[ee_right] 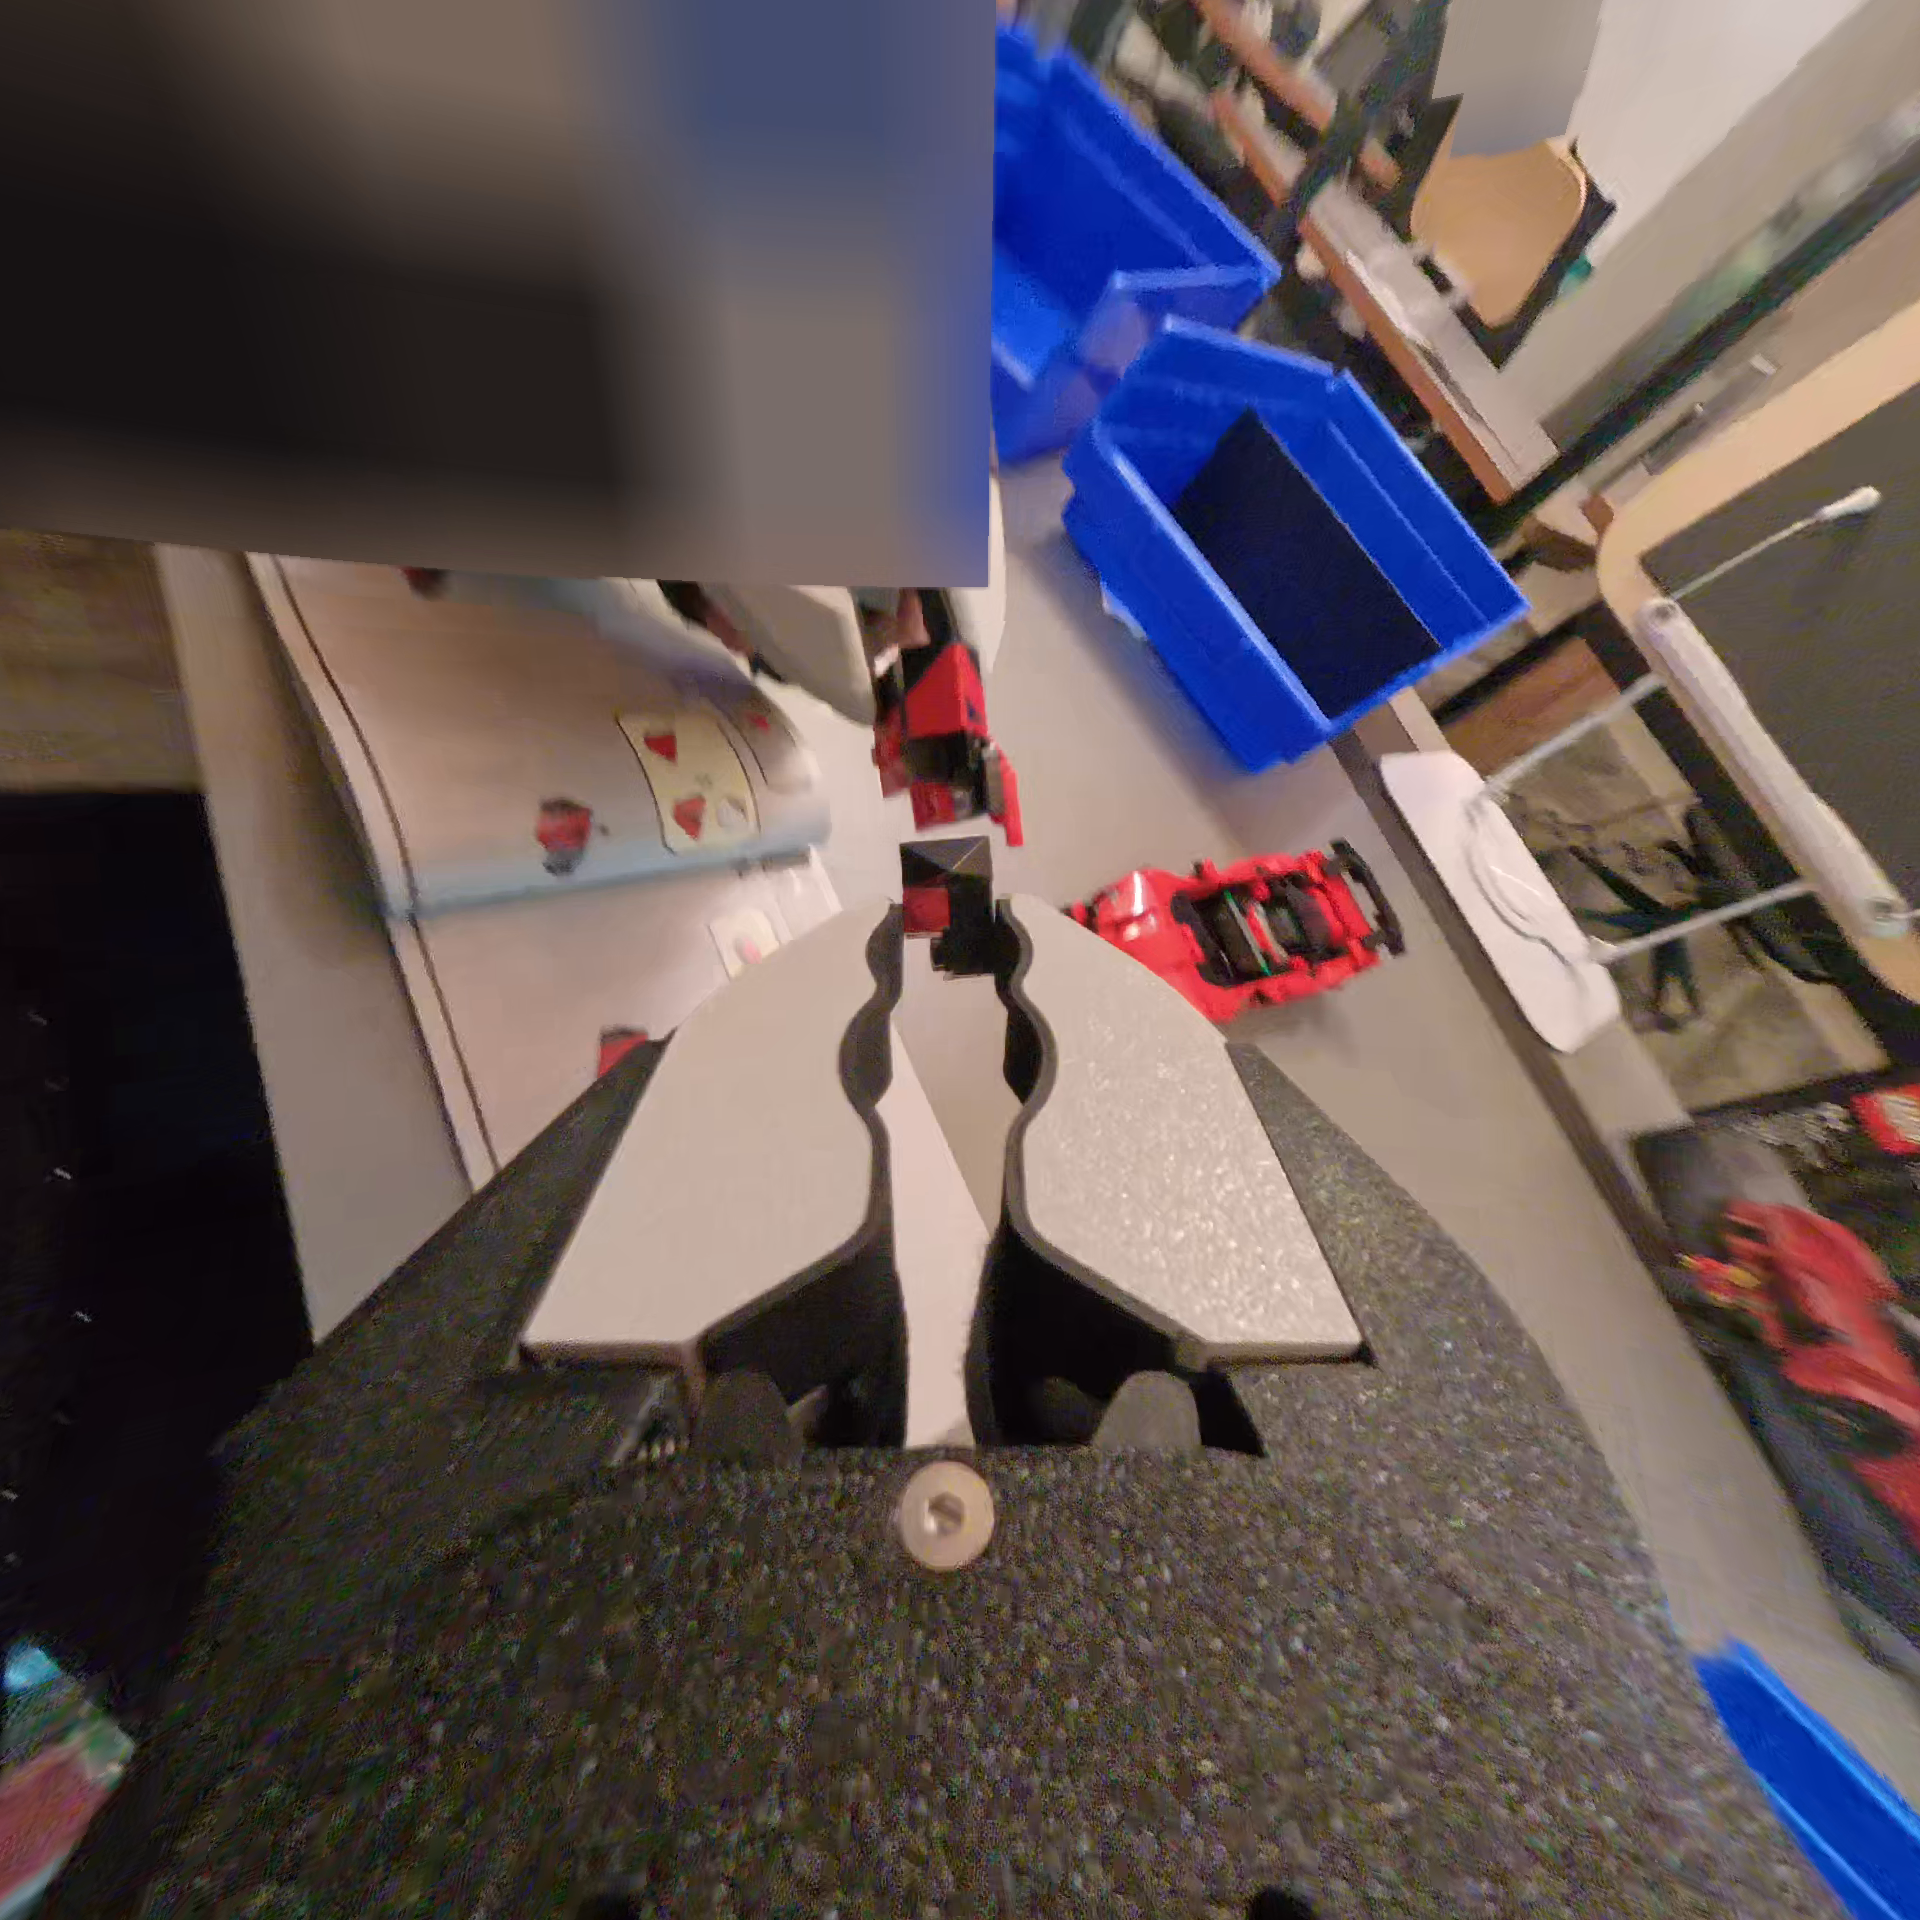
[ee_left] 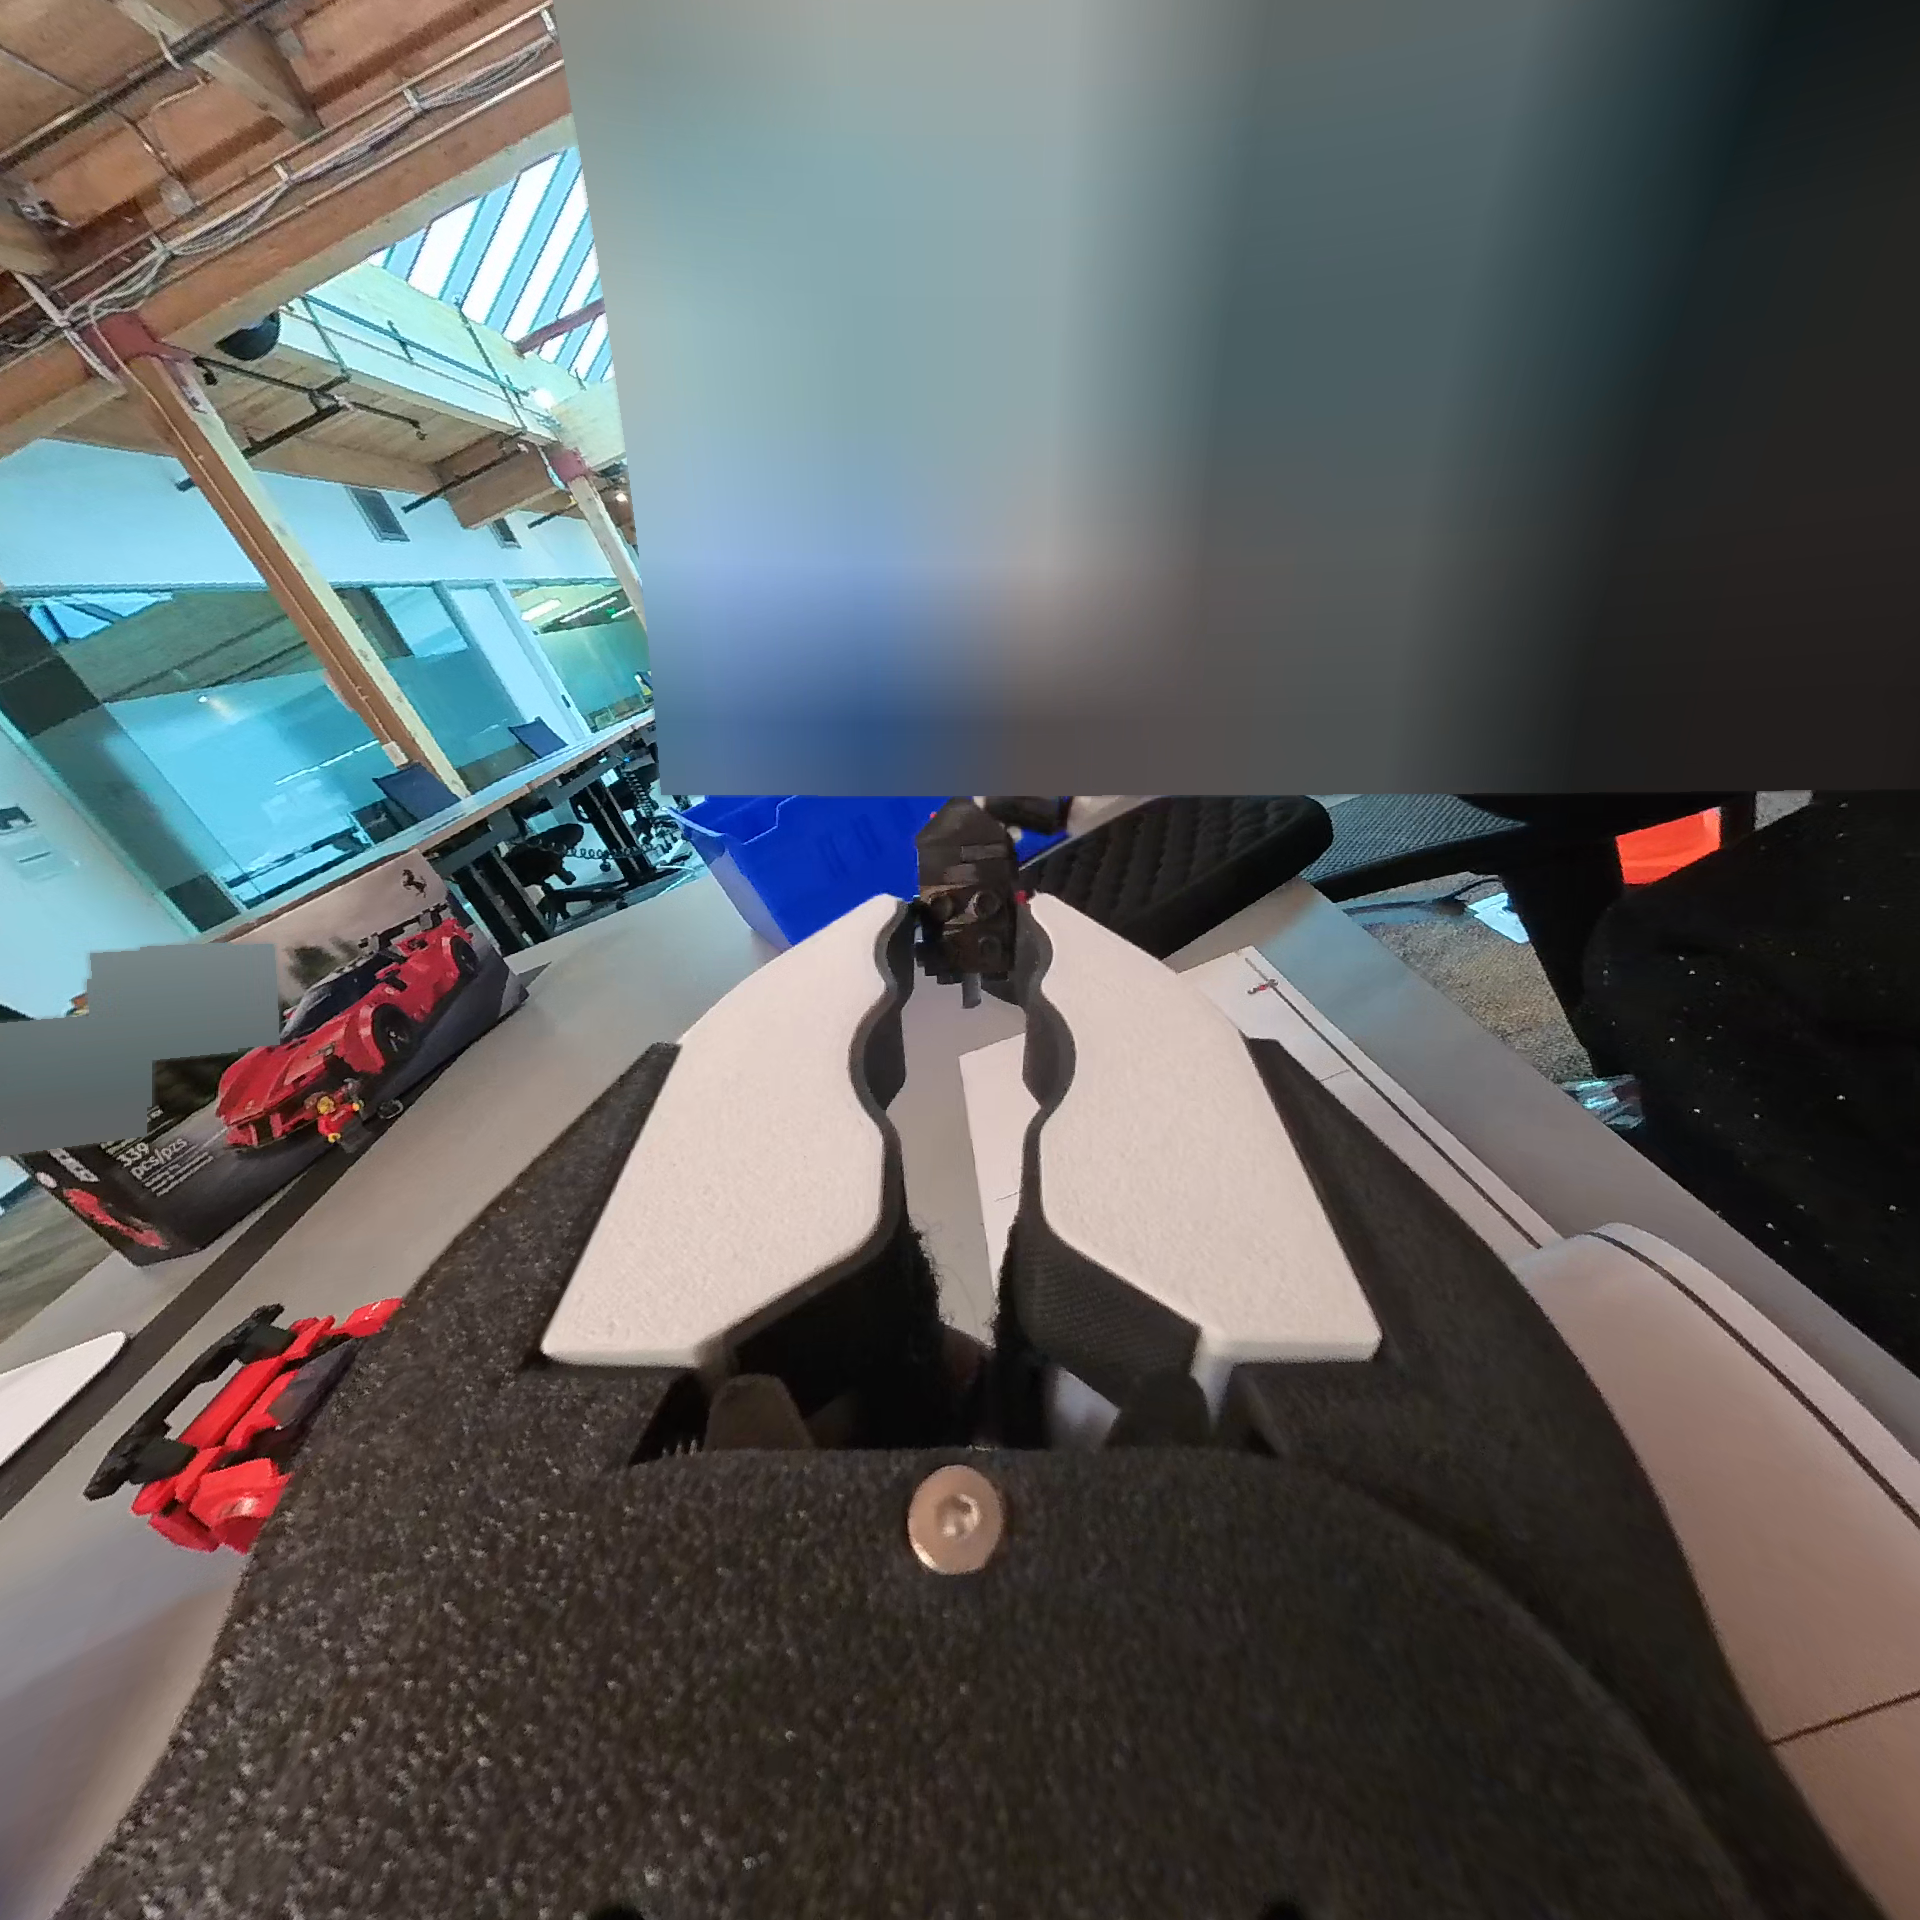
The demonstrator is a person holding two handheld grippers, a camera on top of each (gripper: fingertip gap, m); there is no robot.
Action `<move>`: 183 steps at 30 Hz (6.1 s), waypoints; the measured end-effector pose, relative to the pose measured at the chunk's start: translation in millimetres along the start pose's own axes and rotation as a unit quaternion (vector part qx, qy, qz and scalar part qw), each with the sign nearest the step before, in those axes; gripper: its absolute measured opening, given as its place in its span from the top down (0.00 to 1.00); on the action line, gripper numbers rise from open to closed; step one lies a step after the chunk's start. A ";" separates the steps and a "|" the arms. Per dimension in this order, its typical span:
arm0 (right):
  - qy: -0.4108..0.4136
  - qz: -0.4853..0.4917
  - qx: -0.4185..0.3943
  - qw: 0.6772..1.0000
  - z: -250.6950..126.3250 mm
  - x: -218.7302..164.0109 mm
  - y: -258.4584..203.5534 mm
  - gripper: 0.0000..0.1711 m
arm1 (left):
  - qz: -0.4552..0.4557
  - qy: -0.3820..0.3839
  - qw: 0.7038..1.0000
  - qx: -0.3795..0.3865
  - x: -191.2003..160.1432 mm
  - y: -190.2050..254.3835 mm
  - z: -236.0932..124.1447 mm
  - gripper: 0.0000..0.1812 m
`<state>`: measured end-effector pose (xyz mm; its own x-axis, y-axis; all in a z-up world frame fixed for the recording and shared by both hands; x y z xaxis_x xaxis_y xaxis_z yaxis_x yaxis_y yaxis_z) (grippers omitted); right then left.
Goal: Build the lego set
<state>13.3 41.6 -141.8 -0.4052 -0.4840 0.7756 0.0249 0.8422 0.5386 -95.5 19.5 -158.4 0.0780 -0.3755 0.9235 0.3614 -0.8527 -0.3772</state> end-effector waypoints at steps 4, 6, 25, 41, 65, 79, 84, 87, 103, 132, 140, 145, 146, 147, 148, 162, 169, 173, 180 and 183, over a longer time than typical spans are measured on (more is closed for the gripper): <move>0.062 0.064 0.054 0.995 -1.1 2.1 -2.0 0.90 | 0.016 -0.029 0.999 -0.010 -5.1 3.9 3.6 0.90; 0.081 0.086 0.077 0.990 -0.4 0.0 -2.8 0.90 | 0.020 -0.045 0.999 -0.020 -8.2 7.2 6.1 0.90; 0.154 0.300 0.147 0.930 14.6 -2.1 -2.9 0.90 | -0.144 0.169 0.975 0.003 18.7 -16.8 -18.1 0.90; 0.237 0.487 0.220 0.811 18.5 0.6 -0.8 0.90 | -0.237 0.280 0.930 -0.008 23.2 -29.5 -34.1 0.90; 0.286 0.408 0.202 0.843 11.0 5.0 -4.0 0.90 | -0.155 0.172 0.972 -0.039 17.9 -9.7 -13.7 0.90; 0.360 0.597 0.284 0.659 0.7 5.8 16.7 0.90 | -0.153 0.167 0.973 -0.034 17.4 -10.7 -12.8 0.90; 0.303 0.592 0.279 0.693 10.9 -6.6 12.6 0.90 | -0.153 0.159 0.975 -0.026 16.2 -12.3 -12.9 0.90; 0.230 0.519 0.257 0.782 14.8 -13.1 7.4 0.90 | -0.150 0.161 0.975 -0.027 18.5 -11.9 -13.4 0.90; 0.120 0.128 0.134 0.975 1.2 -10.9 -9.4 0.90 | -0.020 0.022 0.998 -0.055 4.7 11.1 3.6 0.90; 0.045 -0.116 0.036 0.992 -4.3 -2.1 -20.9 0.90 | -0.012 0.009 0.998 -0.064 3.6 15.1 8.2 0.90; 0.008 -0.184 0.002 0.983 -3.8 -2.6 -22.1 0.90 | -0.010 0.006 0.998 -0.063 3.8 15.4 9.4 0.90; 0.017 -0.167 -0.003 0.986 -4.3 -3.3 -18.1 0.90 | -0.001 0.002 0.998 -0.059 4.4 15.6 10.5 0.90; 0.019 -0.166 -0.004 0.986 -4.4 -4.1 -17.1 0.90 | 0.004 0.001 0.999 -0.053 5.1 15.3 10.7 0.90; 0.020 -0.167 -0.006 0.986 -4.7 -5.0 -16.0 0.90 | 0.012 0.002 0.999 -0.045 6.8 14.5 11.0 0.90; 0.023 -0.167 -0.007 0.986 -5.0 -6.2 -14.8 0.90 | 0.023 0.002 0.999 -0.033 8.5 13.5 11.4 0.90; 0.037 -0.060 0.045 0.997 9.8 -38.9 -8.8 0.90 | 0.525 -0.297 0.778 0.177 -7.4 3.6 19.8 0.90; 0.047 -0.044 0.050 0.997 11.4 -37.7 -10.4 0.90 | 0.567 -0.314 0.740 0.178 -6.1 5.1 20.0 0.90; 0.068 -0.020 0.055 0.996 10.1 -32.3 -10.4 0.90 | 0.578 -0.320 0.731 0.171 -8.1 6.8 22.2 0.90; 0.107 0.053 0.064 0.991 8.3 -23.6 -6.7 0.90 | 0.578 -0.322 0.730 0.169 -8.9 6.4 22.2 0.90; 0.115 0.083 0.063 0.988 9.6 -22.9 -4.8 0.90 | 0.579 -0.323 0.729 0.168 -9.2 6.5 22.3 0.90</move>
<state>13.7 50.9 -165.3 -0.1870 -0.3657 0.9118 -0.0469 0.9304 0.3635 -73.1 25.6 -167.8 0.8943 -0.4309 -0.1205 -0.0957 0.0788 -0.9923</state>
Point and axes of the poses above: each gripper's, where its closed fingertips meet, z out along the fingers, x out of its top, y = z × x across the jaws, the point moved 4 cm from there along -z, back along the fingers, and after that the axes turned 7 degrees about -x, right-handed, at the moved point
